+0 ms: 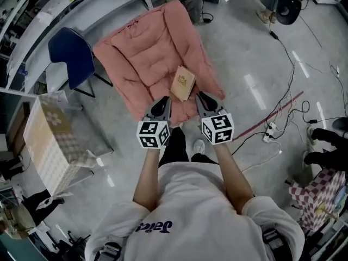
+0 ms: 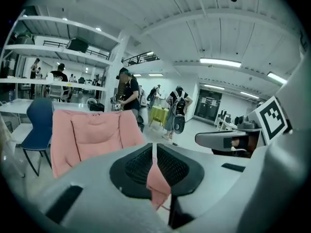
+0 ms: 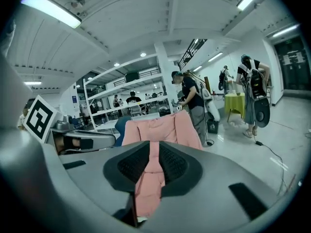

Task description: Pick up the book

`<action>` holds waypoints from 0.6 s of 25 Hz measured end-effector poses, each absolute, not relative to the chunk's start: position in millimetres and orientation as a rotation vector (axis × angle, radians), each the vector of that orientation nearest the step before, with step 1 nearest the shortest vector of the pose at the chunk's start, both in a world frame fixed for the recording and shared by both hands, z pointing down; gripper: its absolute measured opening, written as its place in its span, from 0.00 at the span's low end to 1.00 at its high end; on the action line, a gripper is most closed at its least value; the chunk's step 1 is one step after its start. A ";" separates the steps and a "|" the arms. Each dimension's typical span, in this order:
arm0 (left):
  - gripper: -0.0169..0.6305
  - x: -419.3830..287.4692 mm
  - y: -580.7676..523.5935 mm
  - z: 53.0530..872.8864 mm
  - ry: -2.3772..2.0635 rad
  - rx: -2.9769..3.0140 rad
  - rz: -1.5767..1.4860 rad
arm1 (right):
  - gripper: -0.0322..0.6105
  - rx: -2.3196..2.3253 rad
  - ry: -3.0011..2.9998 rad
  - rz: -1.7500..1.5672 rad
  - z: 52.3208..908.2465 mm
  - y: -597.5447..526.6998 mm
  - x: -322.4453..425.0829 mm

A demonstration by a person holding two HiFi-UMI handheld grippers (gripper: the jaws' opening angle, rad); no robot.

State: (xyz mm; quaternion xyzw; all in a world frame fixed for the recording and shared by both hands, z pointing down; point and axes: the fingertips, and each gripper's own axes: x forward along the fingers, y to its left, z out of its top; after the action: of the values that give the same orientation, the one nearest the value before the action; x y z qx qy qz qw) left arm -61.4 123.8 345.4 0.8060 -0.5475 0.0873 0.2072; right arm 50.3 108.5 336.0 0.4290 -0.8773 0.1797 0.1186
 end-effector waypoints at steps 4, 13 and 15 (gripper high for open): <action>0.05 -66.7 82.1 387.4 -1.418 2.186 0.268 | 0.31 1.196 -2.448 0.692 382.9 86.8 47.1; 0.27 -90.1 -14.2 499.3 -1.201 2.156 0.384 | 0.40 1.175 -2.267 0.979 507.7 34.1 23.9; 0.30 -95.3 -28.4 530.2 -1.146 2.126 0.418 | 0.41 1.166 -2.232 1.000 534.6 22.6 20.0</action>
State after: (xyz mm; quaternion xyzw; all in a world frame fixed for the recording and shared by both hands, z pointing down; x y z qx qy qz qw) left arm -95.3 -28.4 530.2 0.8163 -0.4398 0.1606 0.3384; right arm 20.0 22.6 534.6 0.4201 -0.8047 0.3606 0.2142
